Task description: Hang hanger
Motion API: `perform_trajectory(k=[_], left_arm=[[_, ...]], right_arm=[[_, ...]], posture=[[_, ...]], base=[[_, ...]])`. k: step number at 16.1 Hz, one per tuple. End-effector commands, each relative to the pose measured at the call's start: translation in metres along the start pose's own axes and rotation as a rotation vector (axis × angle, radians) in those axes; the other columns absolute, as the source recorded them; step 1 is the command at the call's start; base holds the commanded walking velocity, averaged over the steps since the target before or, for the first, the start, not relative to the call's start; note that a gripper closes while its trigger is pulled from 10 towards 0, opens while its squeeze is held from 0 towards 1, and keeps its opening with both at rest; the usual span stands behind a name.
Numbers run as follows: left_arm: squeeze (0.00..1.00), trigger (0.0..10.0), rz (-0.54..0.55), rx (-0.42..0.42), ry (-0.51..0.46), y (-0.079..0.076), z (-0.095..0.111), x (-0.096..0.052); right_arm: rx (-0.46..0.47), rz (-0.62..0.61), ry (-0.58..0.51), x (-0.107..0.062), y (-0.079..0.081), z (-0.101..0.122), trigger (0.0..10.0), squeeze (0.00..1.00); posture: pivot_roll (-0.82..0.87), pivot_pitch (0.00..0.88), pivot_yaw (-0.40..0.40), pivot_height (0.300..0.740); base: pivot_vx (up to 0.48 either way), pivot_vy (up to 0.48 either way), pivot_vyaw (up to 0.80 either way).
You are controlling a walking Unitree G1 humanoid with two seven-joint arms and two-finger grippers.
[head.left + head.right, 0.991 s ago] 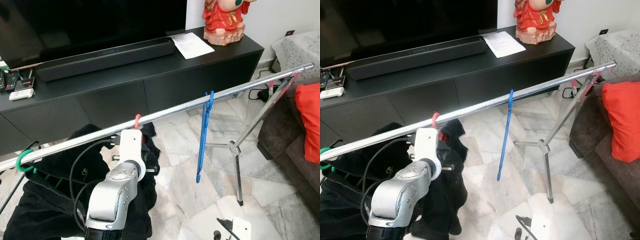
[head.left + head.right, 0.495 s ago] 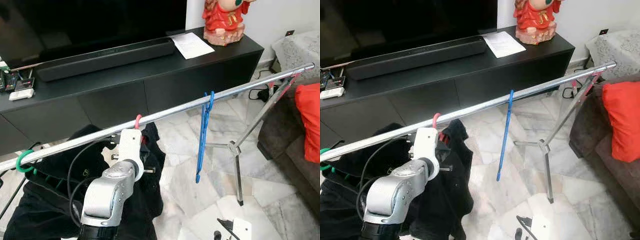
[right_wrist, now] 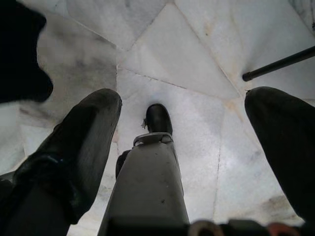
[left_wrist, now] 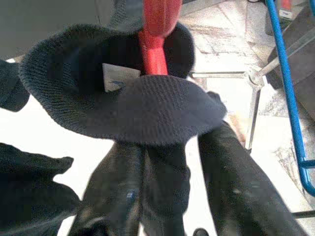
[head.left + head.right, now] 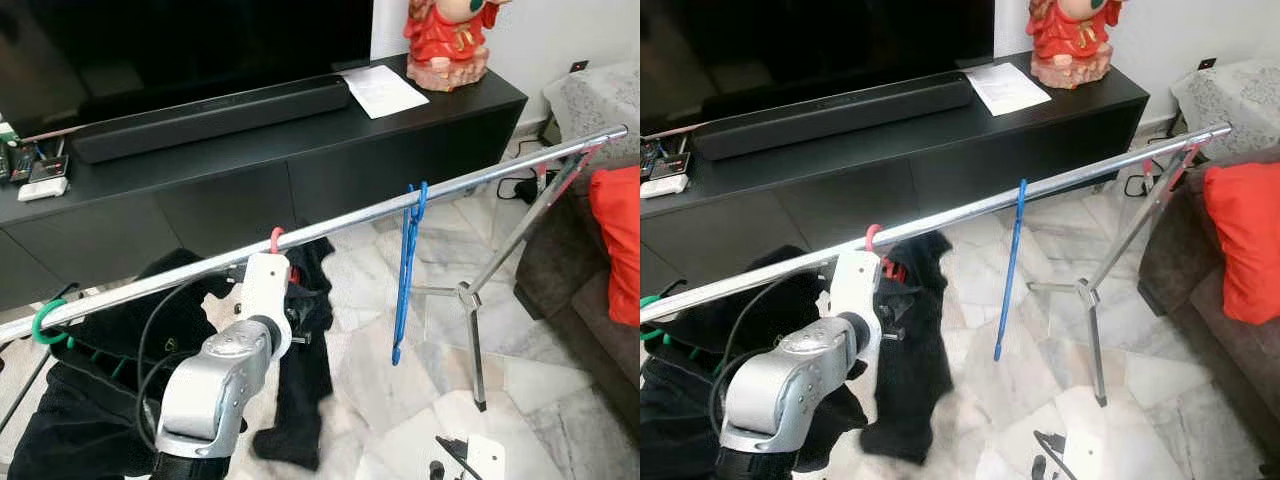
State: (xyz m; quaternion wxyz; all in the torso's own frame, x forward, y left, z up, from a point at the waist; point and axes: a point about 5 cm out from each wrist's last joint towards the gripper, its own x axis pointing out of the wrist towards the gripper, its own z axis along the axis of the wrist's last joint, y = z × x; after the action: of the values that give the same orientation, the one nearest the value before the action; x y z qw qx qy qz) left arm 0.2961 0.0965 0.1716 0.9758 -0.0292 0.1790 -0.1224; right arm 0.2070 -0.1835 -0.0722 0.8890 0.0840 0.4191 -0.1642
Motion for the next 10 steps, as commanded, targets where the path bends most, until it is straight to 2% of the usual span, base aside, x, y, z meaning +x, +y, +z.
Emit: perform_trajectory(k=[1, 4, 5, 6, 7, 10], left_arm=[[1.0, 10.0, -0.034, 0.011, -0.02, 0.0, 0.001, -0.006], [1.0, 10.0, -0.158, 0.049, -0.072, -0.003, 0.008, -0.017], [0.87, 10.0, -0.227, 0.077, -0.084, -0.003, 0.01, -0.023], [0.29, 10.0, -0.322, 0.137, -0.1, -0.002, 0.013, -0.032], [0.0, 10.0, -0.335, 0.154, -0.108, 0.001, 0.014, -0.034], [0.0, 10.0, -0.335, 0.154, -0.108, 0.001, 0.014, -0.034]], right_arm=[[0.004, -0.008, 0.029, -0.001, -0.001, -0.009, 10.0, 0.0], [-0.001, -0.005, 0.029, -0.001, 0.0, -0.008, 10.0, 0.0], [-0.004, -0.003, 0.03, -0.001, 0.0, -0.008, 10.0, 0.0], [-0.007, -0.001, 0.03, -0.001, 0.0, -0.008, 10.0, 0.0], [-0.007, -0.001, 0.03, -0.001, 0.0, -0.008, 10.0, 0.0], [-0.007, -0.001, 0.03, -0.001, 0.0, -0.008, 10.0, 0.0]], posture=[[0.01, 0.206, 0.06, 0.74], [0.01, 0.201, 0.055, 0.74], [0.02, 0.199, 0.052, 0.74], [0.02, 0.198, 0.051, 0.74], [0.02, 0.195, 0.049, 0.74], [0.02, 0.195, 0.049, 0.74]], base=[[0.0, 0.0, 0.0], [0.0, 0.0, 0.0], [0.0, 0.0, 0.0], [0.0, 0.0, 0.0], [0.0, 0.0, 0.0], [0.0, 0.0, 0.0]])
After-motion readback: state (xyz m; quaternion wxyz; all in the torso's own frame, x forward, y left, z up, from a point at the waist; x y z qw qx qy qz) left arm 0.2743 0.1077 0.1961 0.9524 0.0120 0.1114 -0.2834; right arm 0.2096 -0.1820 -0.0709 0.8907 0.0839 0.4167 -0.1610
